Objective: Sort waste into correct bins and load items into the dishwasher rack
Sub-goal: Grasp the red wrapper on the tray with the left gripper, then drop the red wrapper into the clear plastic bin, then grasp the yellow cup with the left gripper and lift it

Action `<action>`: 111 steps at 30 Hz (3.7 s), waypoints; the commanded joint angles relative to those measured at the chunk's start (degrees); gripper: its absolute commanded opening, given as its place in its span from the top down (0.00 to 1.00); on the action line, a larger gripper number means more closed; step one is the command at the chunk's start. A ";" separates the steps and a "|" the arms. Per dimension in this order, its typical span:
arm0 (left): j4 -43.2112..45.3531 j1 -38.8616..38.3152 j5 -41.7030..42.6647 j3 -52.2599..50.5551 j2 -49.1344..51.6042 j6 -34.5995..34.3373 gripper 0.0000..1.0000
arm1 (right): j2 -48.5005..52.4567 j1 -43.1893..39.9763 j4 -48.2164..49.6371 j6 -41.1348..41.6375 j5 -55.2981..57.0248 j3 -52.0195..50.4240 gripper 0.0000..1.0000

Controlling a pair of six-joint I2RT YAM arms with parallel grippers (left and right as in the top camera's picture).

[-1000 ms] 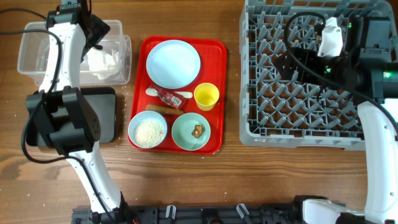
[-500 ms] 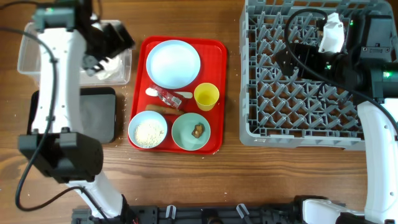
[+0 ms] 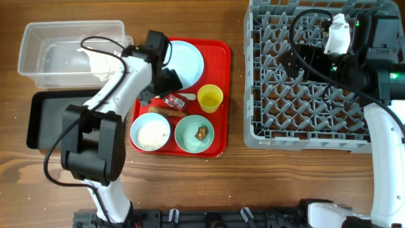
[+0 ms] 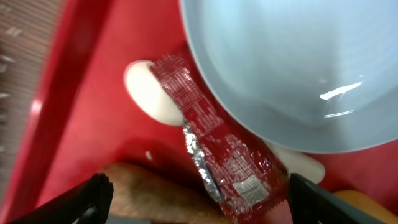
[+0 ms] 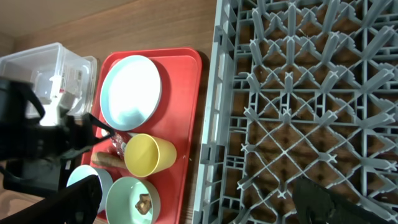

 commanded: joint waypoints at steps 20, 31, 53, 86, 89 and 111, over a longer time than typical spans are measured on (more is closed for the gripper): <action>8.87 -2.27 -0.76 -8.24 0.02 4.42 0.75 | 0.39 -0.11 -0.35 0.76 0.61 1.11 0.00; -1.38 -1.57 -0.63 4.26 -4.66 6.29 0.96 | 0.39 -0.11 0.11 1.07 0.59 1.11 0.00; 26.60 25.92 -4.92 9.60 0.66 2.78 0.66 | 0.39 -0.11 0.07 1.22 0.59 1.11 0.00; -10.67 -7.76 16.15 16.33 6.82 39.39 0.05 | 0.39 -0.11 -0.37 1.22 0.59 1.11 0.00; -10.32 -7.80 16.09 16.33 8.46 39.19 0.21 | 0.39 -0.11 -0.39 1.22 0.59 1.11 0.00; -5.75 -0.17 53.66 18.23 8.20 26.99 0.96 | 0.90 -0.11 2.12 2.05 -2.95 1.09 0.00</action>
